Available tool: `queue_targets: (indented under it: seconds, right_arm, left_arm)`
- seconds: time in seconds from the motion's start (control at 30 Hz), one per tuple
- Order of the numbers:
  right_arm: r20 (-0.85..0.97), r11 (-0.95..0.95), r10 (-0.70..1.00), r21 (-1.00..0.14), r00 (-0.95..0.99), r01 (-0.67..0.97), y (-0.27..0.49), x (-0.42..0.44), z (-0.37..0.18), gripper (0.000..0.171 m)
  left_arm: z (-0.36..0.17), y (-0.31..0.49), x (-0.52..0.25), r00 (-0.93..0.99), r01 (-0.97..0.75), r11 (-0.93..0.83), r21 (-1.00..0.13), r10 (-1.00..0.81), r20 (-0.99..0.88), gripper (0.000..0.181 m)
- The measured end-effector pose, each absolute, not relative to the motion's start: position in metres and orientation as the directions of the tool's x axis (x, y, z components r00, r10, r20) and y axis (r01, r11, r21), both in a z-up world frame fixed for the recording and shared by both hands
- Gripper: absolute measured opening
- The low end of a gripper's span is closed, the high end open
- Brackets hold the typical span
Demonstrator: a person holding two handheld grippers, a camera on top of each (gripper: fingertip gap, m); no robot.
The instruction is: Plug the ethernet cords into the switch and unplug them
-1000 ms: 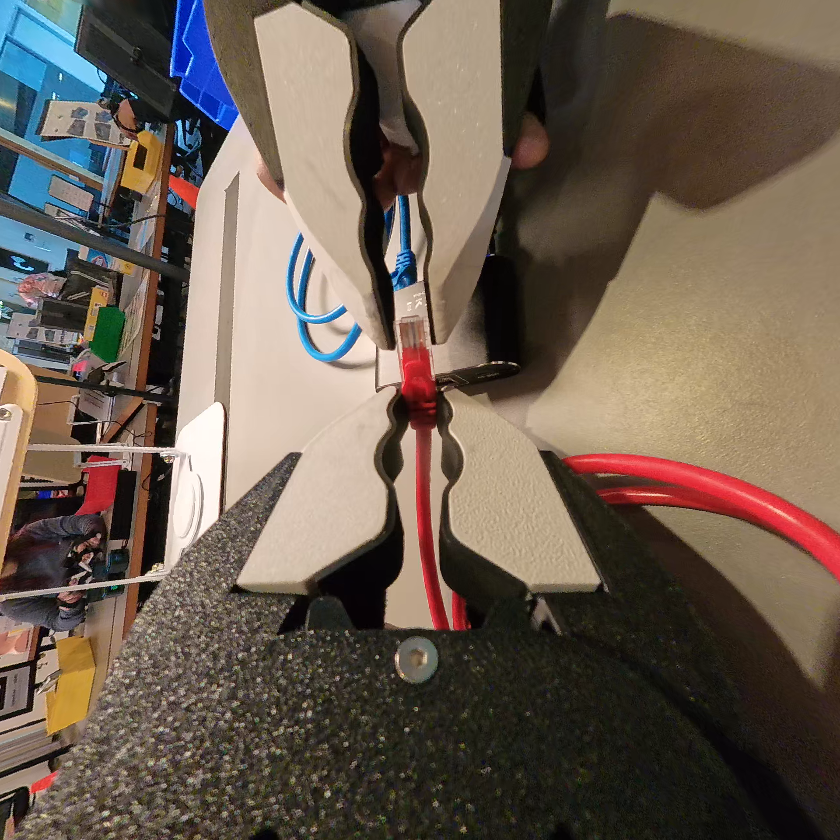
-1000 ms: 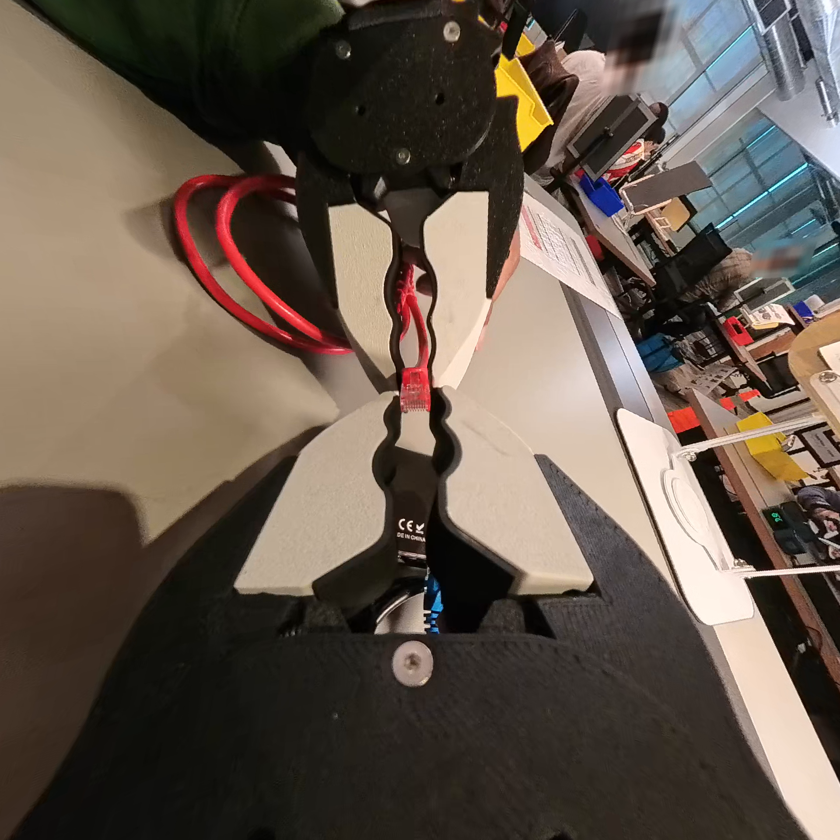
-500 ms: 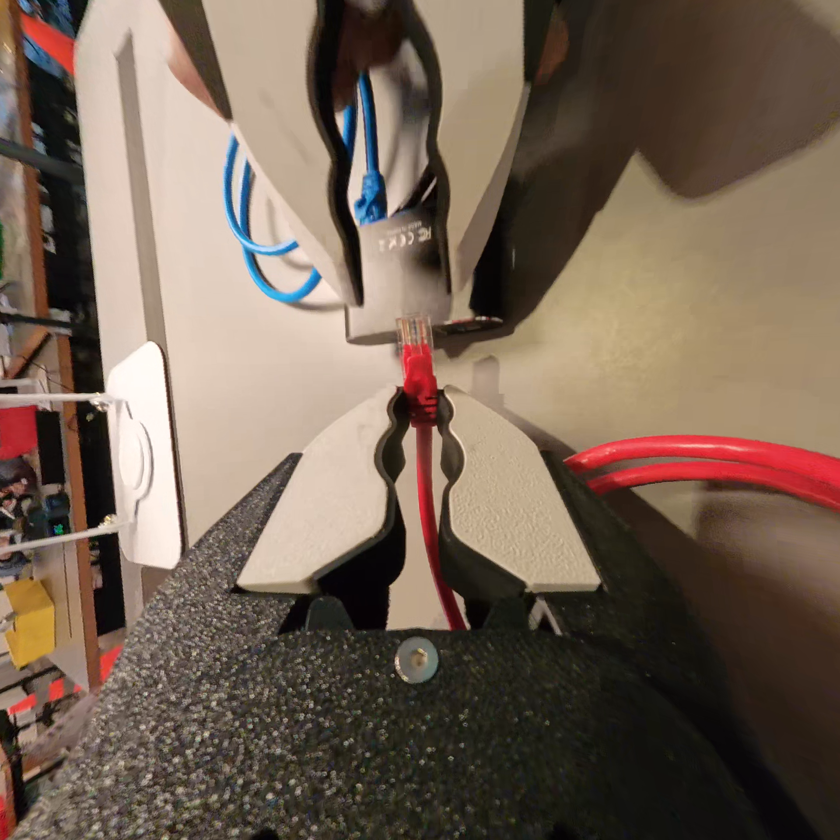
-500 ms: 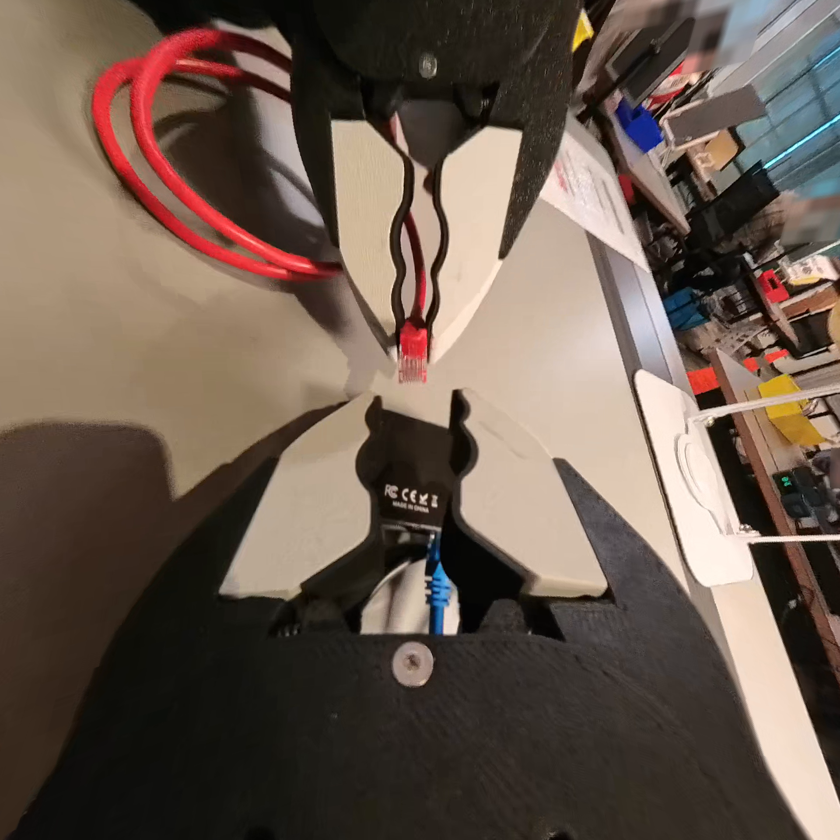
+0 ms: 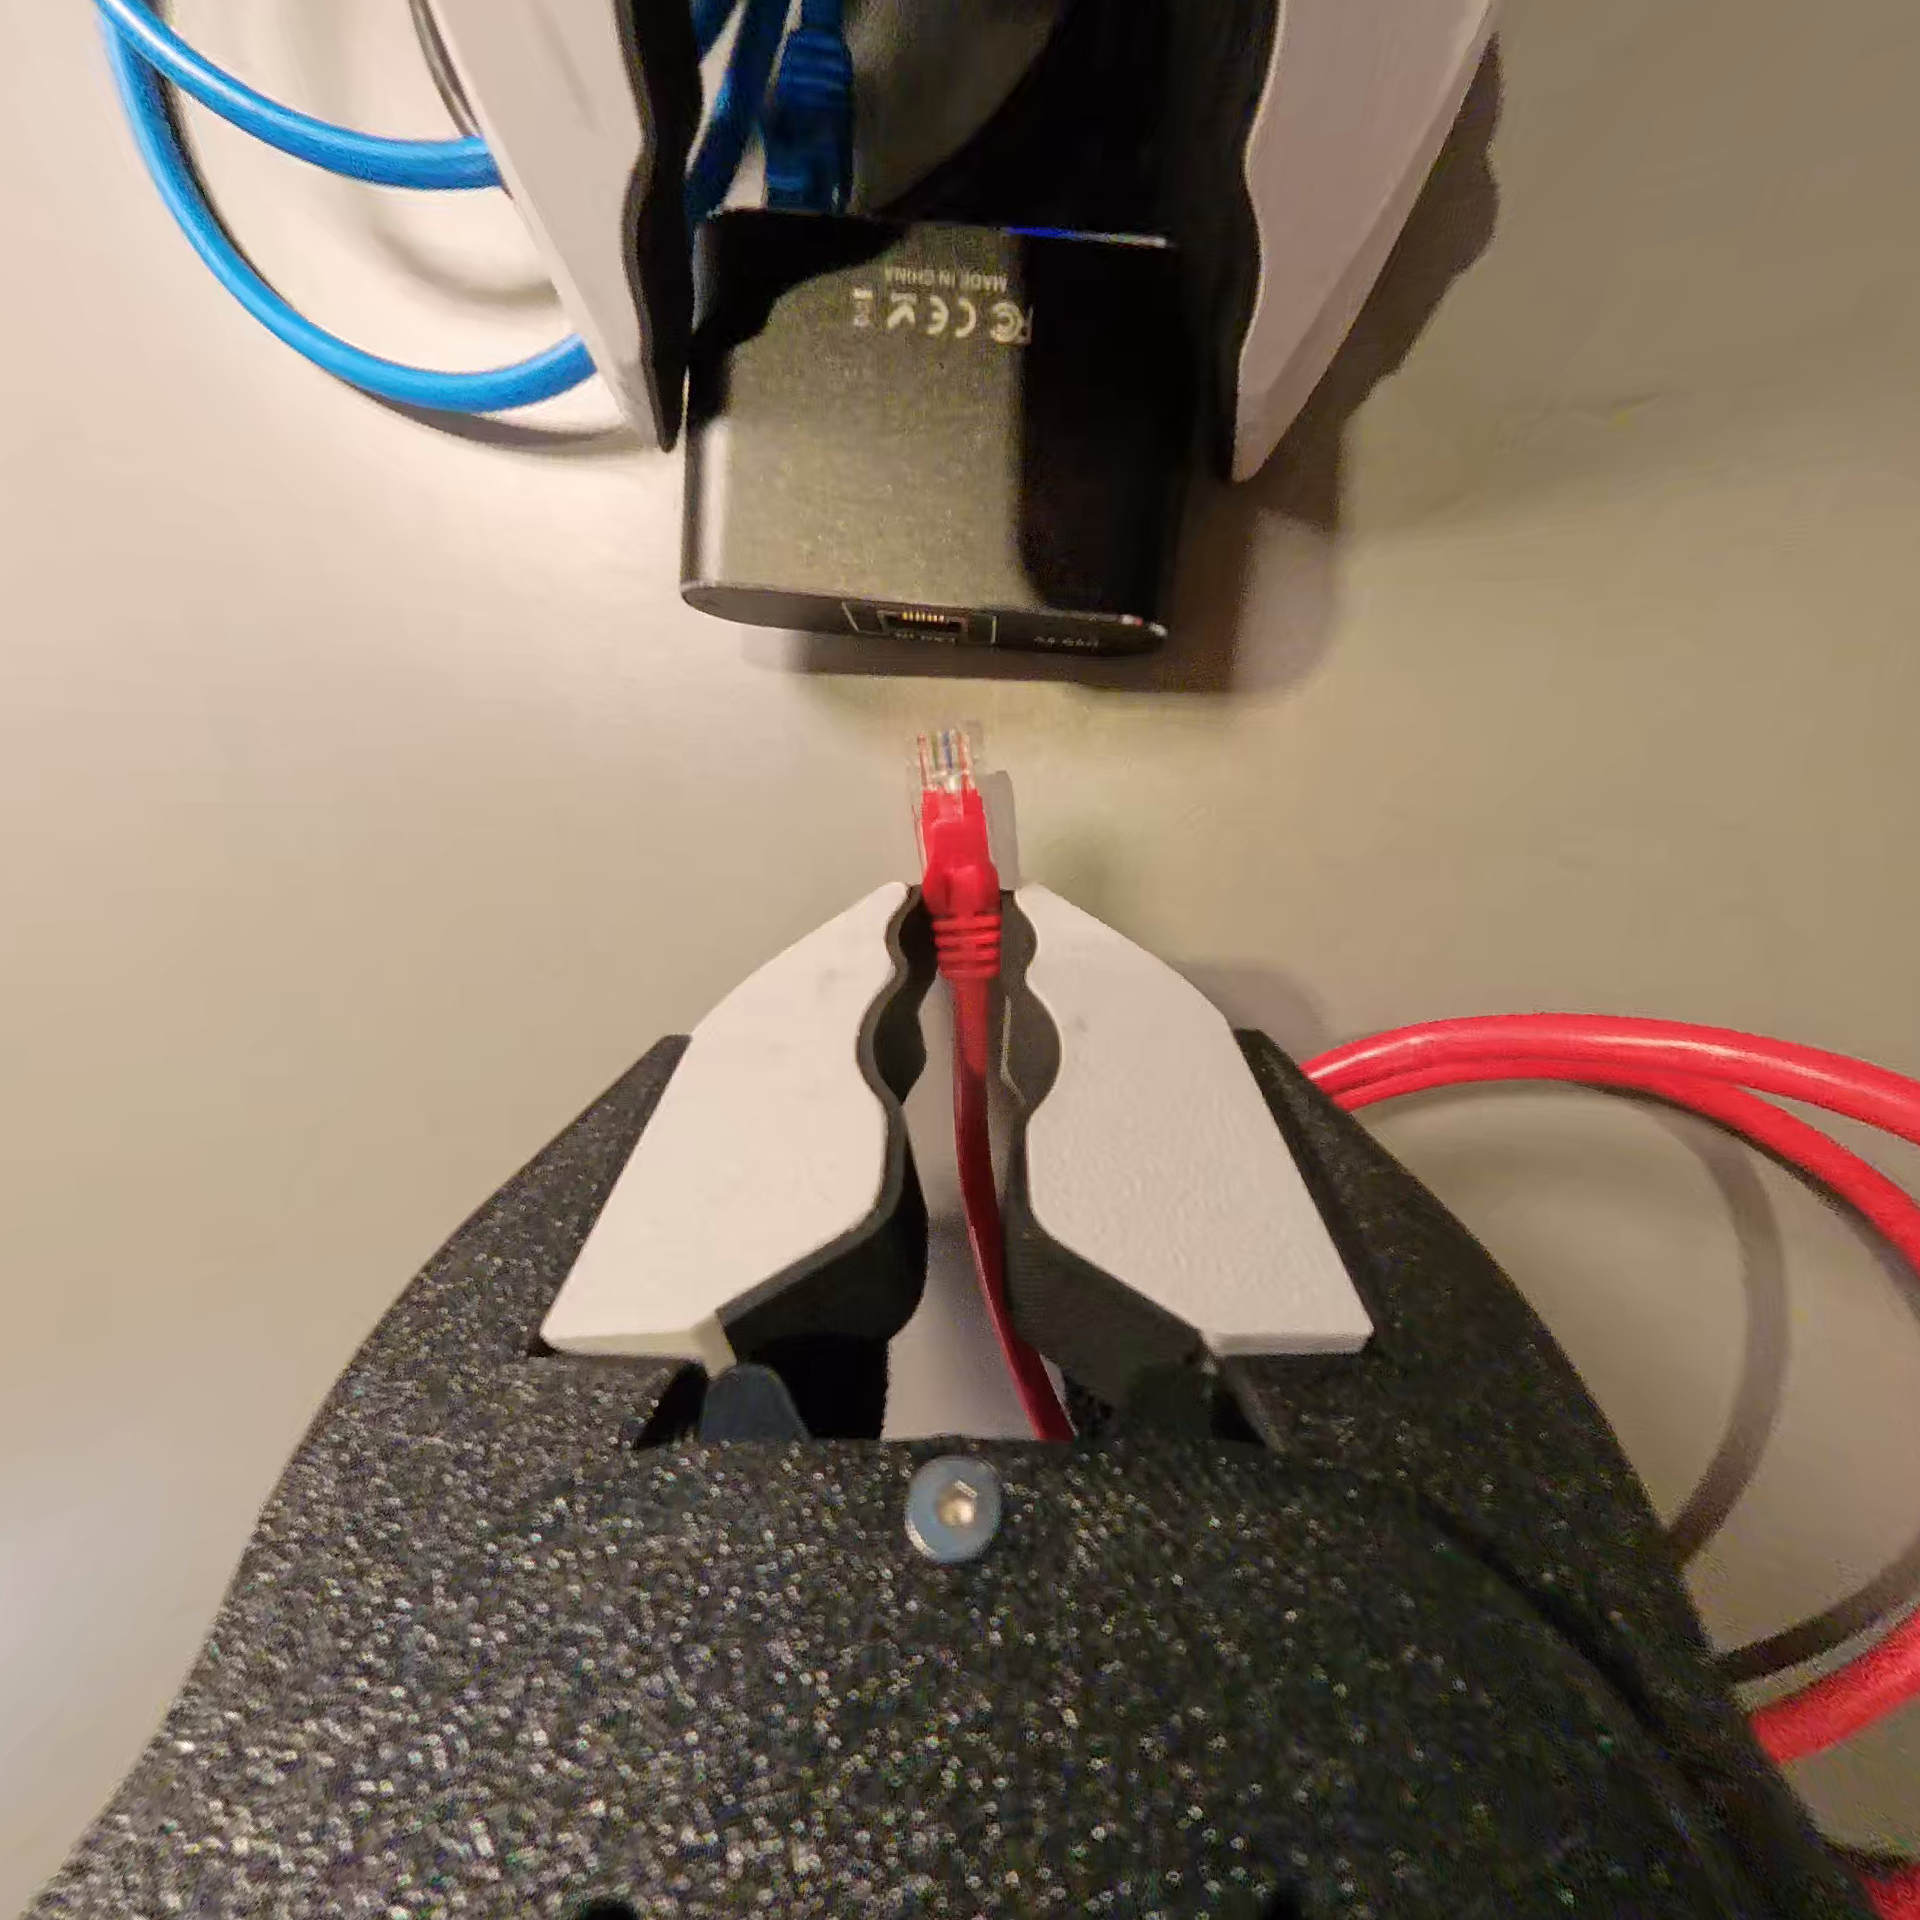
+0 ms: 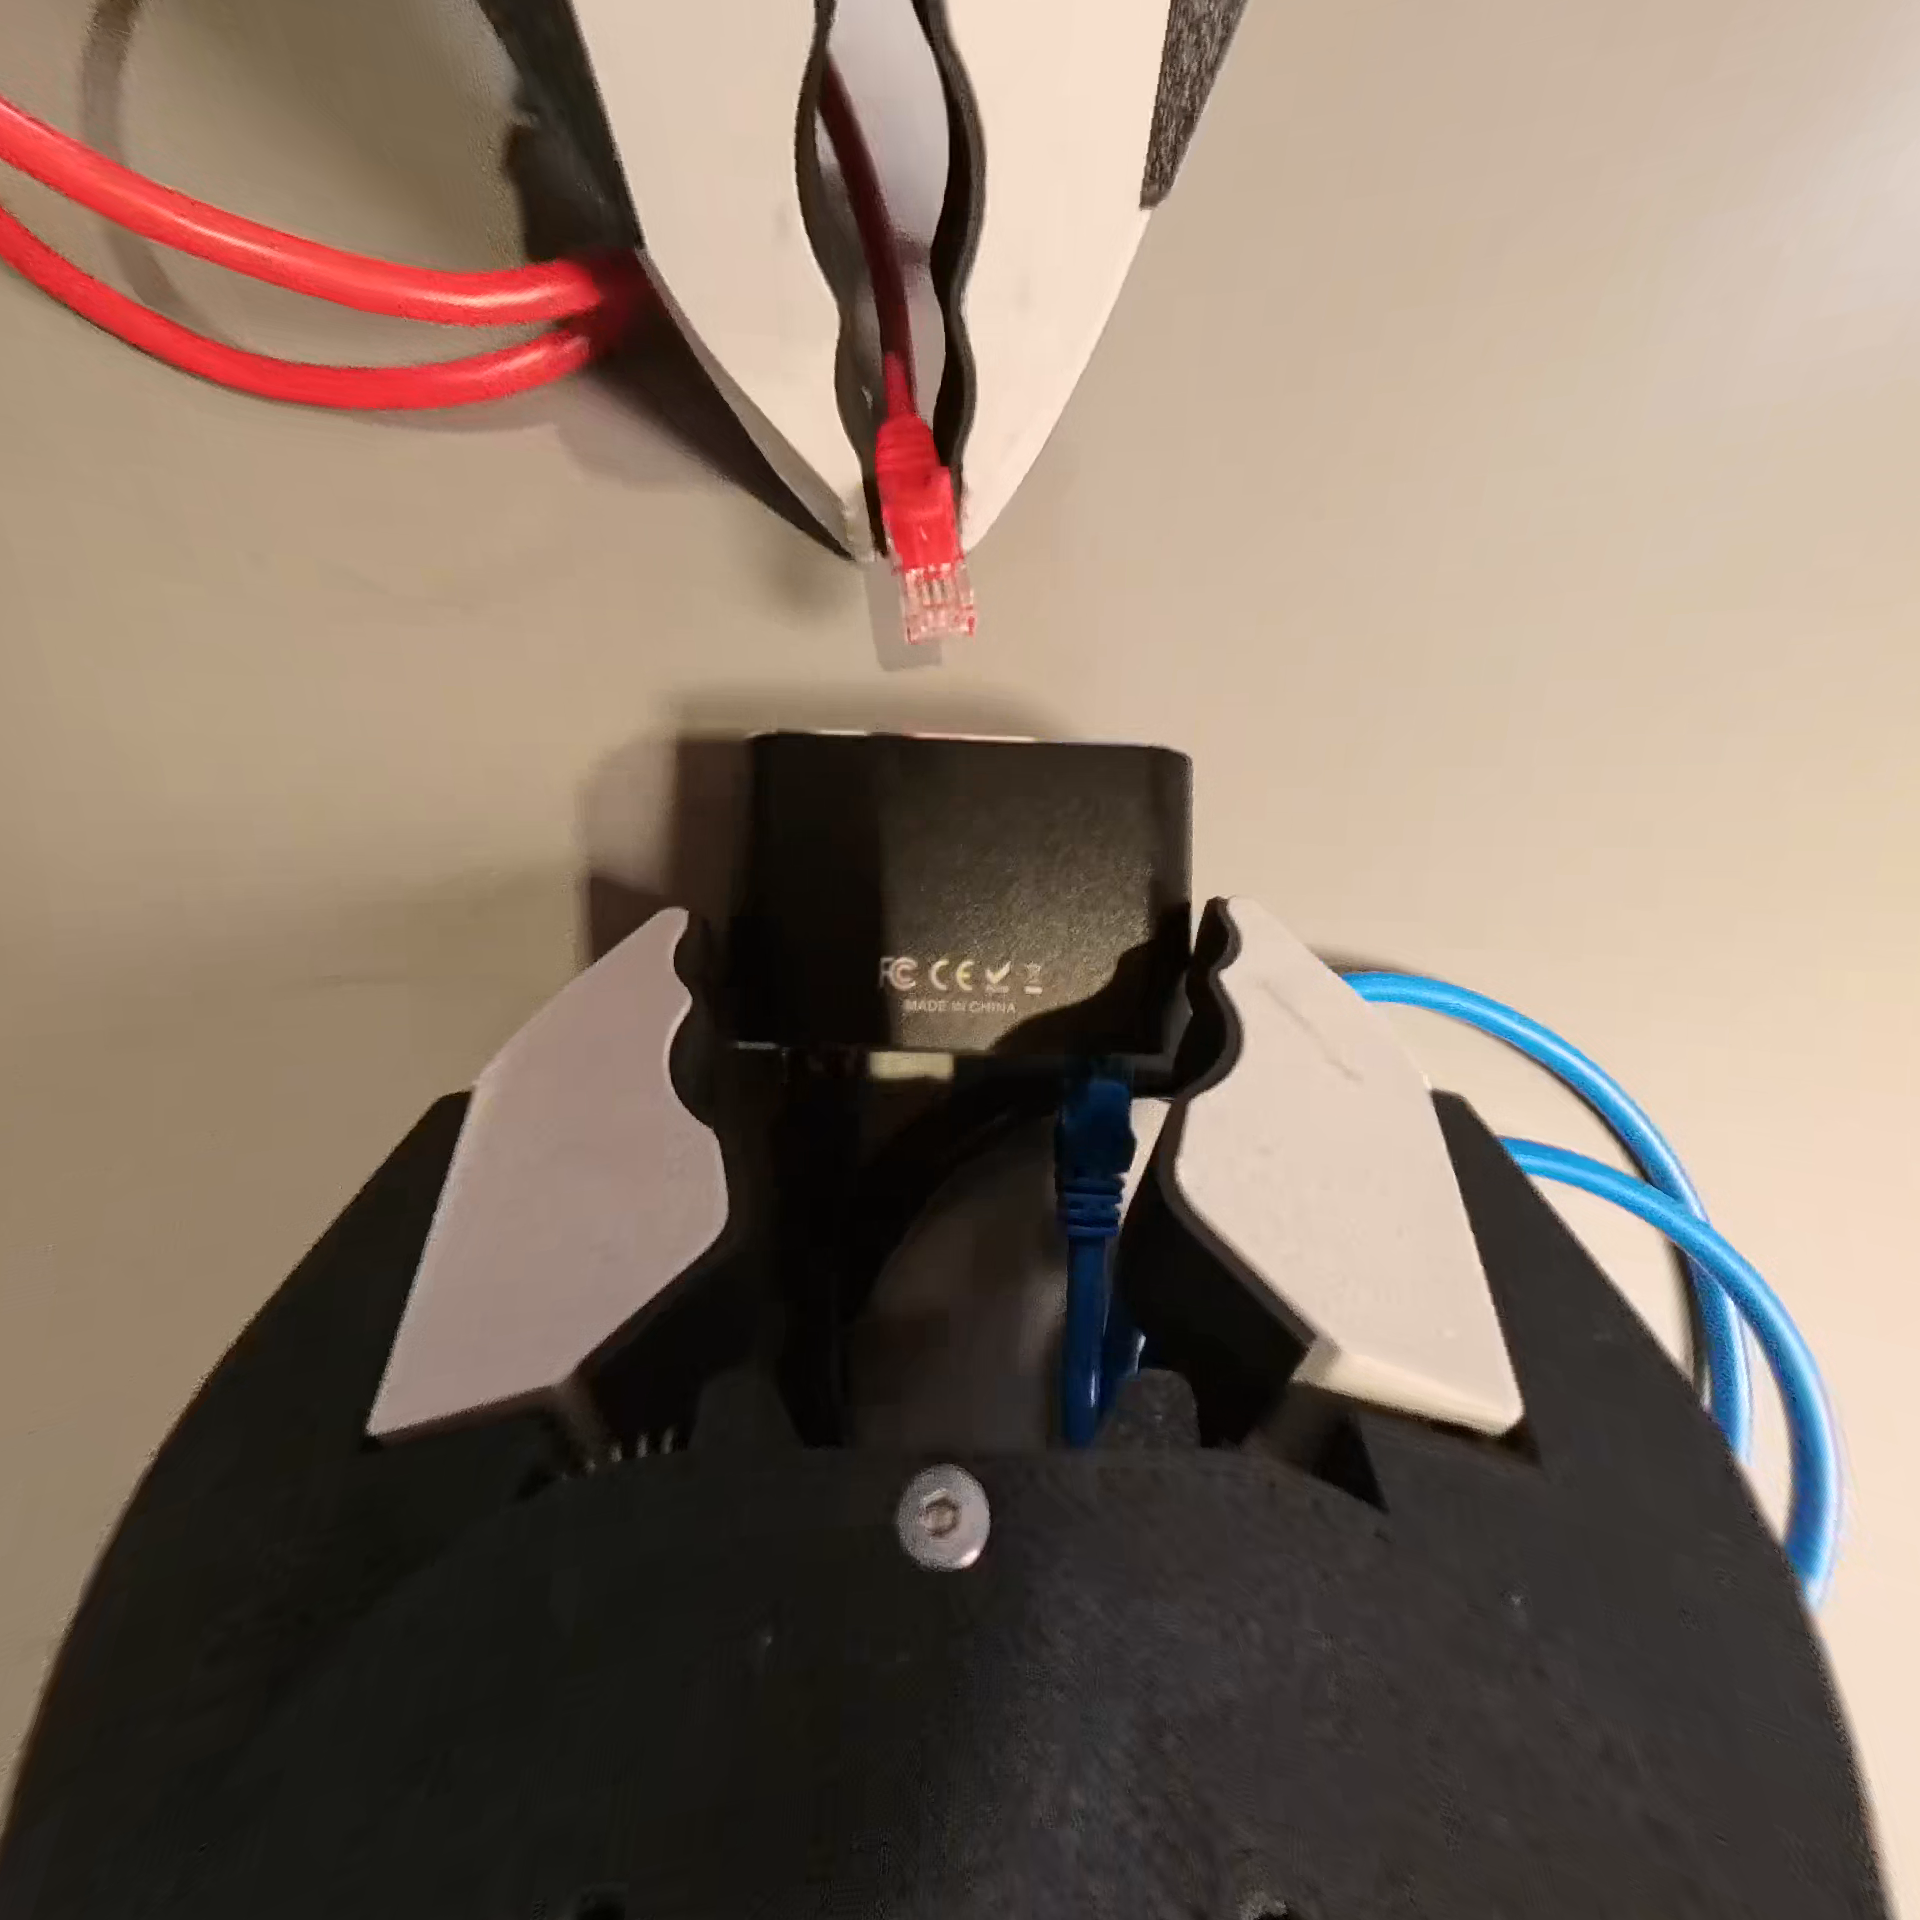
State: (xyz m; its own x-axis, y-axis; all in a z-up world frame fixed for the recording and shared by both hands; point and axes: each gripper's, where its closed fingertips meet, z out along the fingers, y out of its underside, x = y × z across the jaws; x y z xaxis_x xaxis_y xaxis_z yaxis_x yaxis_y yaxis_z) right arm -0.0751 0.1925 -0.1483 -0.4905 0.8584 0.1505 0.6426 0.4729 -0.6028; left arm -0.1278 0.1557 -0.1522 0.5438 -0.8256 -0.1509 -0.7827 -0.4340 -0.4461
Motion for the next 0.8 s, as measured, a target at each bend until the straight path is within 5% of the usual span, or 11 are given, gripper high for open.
queue_targets:
  seconds: [0.2, 0.8]
  right_arm:
    - [0.153, 0.470, 0.862, -0.595, -0.483, 0.651, 0.194, -0.079, -0.148, 0.085]
    - [0.200, 0.532, 0.805, -0.660, -0.558, 0.530, 0.175, -0.077, -0.137, 0.085]
  left_arm:
    - [-0.152, 0.159, -0.131, 0.505, -0.842, -0.449, -0.300, -0.850, -0.147, 0.012]
    - [-0.152, 0.151, -0.120, 0.434, -0.894, -0.404, -0.194, -0.888, -0.150, 0.012]
